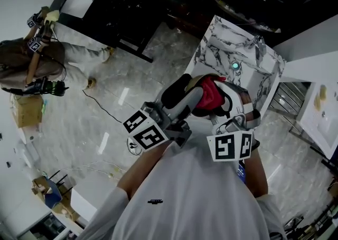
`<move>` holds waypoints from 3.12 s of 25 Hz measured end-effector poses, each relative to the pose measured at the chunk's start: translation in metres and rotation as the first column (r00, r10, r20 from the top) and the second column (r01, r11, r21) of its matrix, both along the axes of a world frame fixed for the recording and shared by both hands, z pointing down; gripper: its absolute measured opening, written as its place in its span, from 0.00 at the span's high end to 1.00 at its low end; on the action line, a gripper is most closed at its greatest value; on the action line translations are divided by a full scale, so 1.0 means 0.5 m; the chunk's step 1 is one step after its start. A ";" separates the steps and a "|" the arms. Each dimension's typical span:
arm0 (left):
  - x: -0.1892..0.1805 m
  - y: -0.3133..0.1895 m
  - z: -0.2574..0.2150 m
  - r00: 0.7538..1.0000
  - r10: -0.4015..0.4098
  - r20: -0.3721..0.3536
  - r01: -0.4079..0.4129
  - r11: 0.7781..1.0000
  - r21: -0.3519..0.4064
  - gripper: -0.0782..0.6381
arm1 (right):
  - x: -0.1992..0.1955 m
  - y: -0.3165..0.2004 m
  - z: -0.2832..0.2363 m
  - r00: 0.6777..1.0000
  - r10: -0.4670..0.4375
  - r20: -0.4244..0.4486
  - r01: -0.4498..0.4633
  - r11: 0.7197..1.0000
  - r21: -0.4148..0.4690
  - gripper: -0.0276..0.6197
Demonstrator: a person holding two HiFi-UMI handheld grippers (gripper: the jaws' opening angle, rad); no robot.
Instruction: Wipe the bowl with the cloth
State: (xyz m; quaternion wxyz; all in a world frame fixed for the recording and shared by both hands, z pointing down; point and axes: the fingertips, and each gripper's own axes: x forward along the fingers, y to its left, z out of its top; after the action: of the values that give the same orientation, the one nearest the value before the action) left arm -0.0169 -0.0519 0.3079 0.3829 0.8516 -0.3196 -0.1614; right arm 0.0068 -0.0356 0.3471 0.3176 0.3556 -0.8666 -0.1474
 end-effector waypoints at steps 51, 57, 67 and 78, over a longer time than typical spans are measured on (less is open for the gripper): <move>0.076 -0.011 -0.003 0.995 0.100 0.018 -0.100 0.995 0.003 0.53 | 0.014 0.069 0.012 0.912 -0.323 -0.253 0.320 0.946 -0.051 0.75; 0.082 0.004 -0.005 0.993 0.114 0.031 -0.114 0.993 0.000 0.53 | 0.018 0.036 -0.014 0.959 -0.216 -0.181 0.226 0.974 0.036 0.74; 0.085 0.007 -0.022 0.994 0.107 0.005 -0.107 0.994 0.013 0.53 | 0.068 0.016 -0.021 0.949 -0.056 -0.309 0.106 0.984 0.145 0.74; 0.055 -0.008 -0.027 0.999 0.040 -0.004 -0.040 0.999 0.006 0.53 | 0.108 0.030 -0.041 0.957 0.012 -0.290 0.053 0.975 0.217 0.74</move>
State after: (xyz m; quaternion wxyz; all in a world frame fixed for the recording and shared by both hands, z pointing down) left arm 0.0106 -0.0558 0.2945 0.3841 0.8586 -0.3012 -0.1567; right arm 0.0606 -0.0204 0.3268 0.3977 0.3545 -0.7923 -0.2973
